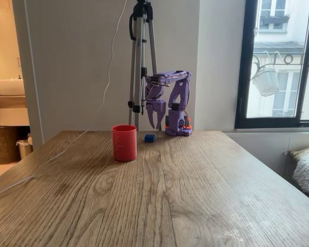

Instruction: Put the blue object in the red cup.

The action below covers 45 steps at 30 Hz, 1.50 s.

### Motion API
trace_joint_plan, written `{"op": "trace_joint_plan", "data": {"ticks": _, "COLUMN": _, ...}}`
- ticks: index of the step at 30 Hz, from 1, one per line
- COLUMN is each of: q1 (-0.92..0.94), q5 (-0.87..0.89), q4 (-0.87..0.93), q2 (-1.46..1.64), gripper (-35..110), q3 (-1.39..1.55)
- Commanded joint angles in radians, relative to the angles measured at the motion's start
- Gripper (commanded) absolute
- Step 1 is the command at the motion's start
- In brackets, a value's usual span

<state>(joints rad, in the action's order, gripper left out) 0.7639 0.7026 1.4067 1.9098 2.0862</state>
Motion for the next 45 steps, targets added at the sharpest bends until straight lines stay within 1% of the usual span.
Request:
{"op": "trace_joint_plan", "data": {"ticks": 1, "q1": 0.015, "q5": -0.058, "q4": -0.092, "q2": -0.046, "gripper": 2, "q3": -0.020}}
{"op": "trace_joint_plan", "data": {"ticks": 6, "q1": 0.032, "q5": -0.035, "q4": -0.021, "q2": -0.109, "gripper": 12, "q3": -0.015}}
{"op": "trace_joint_plan", "data": {"ticks": 12, "q1": 0.075, "q5": -0.049, "q4": -0.002, "q2": -0.121, "gripper": 39, "q3": -0.023}}
{"op": "trace_joint_plan", "data": {"ticks": 14, "q1": 0.074, "q5": -0.051, "q4": 0.035, "q2": -0.137, "gripper": 55, "q3": -0.028}}
{"op": "trace_joint_plan", "data": {"ticks": 16, "q1": 0.072, "q5": -0.067, "q4": 0.071, "q2": -0.164, "gripper": 60, "q3": -0.037}}
{"op": "trace_joint_plan", "data": {"ticks": 28, "q1": 0.061, "q5": -0.049, "q4": 0.107, "q2": -0.301, "gripper": 60, "q3": -0.035}}
{"op": "trace_joint_plan", "data": {"ticks": 35, "q1": 0.054, "q5": -0.017, "q4": 0.026, "q2": -0.391, "gripper": 54, "q3": -0.074}}
{"op": "trace_joint_plan", "data": {"ticks": 41, "q1": 0.054, "q5": 0.020, "q4": 0.012, "q2": -0.457, "gripper": 45, "q3": -0.137}}
{"op": "trace_joint_plan", "data": {"ticks": 42, "q1": 0.055, "q5": 0.020, "q4": 0.014, "q2": -0.460, "gripper": 41, "q3": -0.141}}
{"op": "trace_joint_plan", "data": {"ticks": 43, "q1": 0.058, "q5": 0.020, "q4": 0.014, "q2": -0.460, "gripper": 29, "q3": -0.146}}
{"op": "trace_joint_plan", "data": {"ticks": 44, "q1": 0.064, "q5": 0.008, "q4": 0.006, "q2": -0.460, "gripper": 8, "q3": -0.146}}
{"op": "trace_joint_plan", "data": {"ticks": 45, "q1": 0.069, "q5": 0.009, "q4": 0.006, "q2": -0.462, "gripper": 1, "q3": -0.147}}
